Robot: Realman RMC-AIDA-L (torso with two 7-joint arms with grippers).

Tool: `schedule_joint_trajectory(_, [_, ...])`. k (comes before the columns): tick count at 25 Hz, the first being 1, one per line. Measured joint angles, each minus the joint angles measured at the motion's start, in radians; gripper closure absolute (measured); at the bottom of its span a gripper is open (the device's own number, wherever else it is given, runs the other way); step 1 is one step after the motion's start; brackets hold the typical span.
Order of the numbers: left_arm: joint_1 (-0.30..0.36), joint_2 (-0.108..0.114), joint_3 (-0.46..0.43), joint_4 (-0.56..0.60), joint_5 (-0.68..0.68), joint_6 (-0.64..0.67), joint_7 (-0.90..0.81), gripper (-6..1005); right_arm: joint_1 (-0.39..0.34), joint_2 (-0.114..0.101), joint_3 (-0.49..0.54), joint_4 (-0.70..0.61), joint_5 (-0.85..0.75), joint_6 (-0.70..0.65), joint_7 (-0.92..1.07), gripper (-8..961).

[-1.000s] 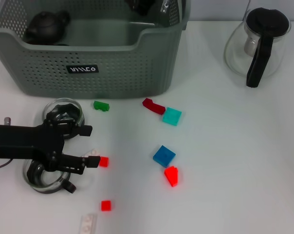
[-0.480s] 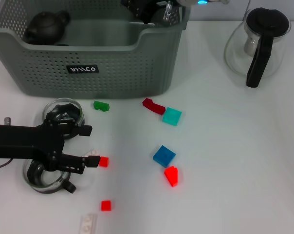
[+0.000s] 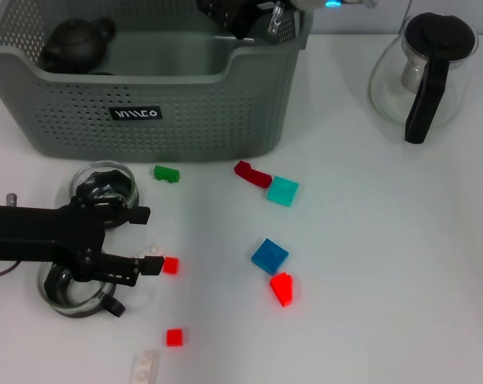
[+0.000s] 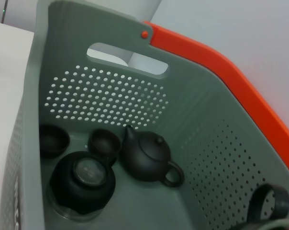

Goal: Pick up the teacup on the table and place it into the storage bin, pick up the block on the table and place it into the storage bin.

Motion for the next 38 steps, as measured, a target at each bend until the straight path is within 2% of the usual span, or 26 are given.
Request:
schedule_joint_trajectory(8, [0.0,0.0,0.0,0.0,0.002,0.0,-0.002,96,0.0,-0.001,0.0,-0.003,0.0,-0.002,0.001,720])
schedule_joint_trajectory(14, [0.003,0.0,0.0,0.0,0.002,0.001,-0.002,96,0.001,-0.003,0.0,-0.015,-0.005,-0.004,0.027,478])
schedule_joint_trajectory(21, [0.005,0.003,0.0,0.0,0.002,0.007,-0.007,96,-0.016,-0.007,-0.004,-0.062,-0.008,-0.027,0.052,321])
schedule_joint_trajectory(27, [0.007,0.006,0.0,0.001,0.0,0.009,-0.011,97,-0.101,-0.007,-0.007,-0.261,-0.007,-0.081,0.105,193])
schedule_joint_trajectory(32, [0.007,0.007,0.0,0.0,-0.001,0.009,-0.011,97,-0.185,-0.007,-0.003,-0.455,0.0,-0.162,0.161,193])
schedule_joint_trajectory(38, [0.005,0.008,0.0,0.001,-0.004,0.009,-0.011,97,-0.289,-0.008,-0.004,-0.681,0.061,-0.343,0.242,192])
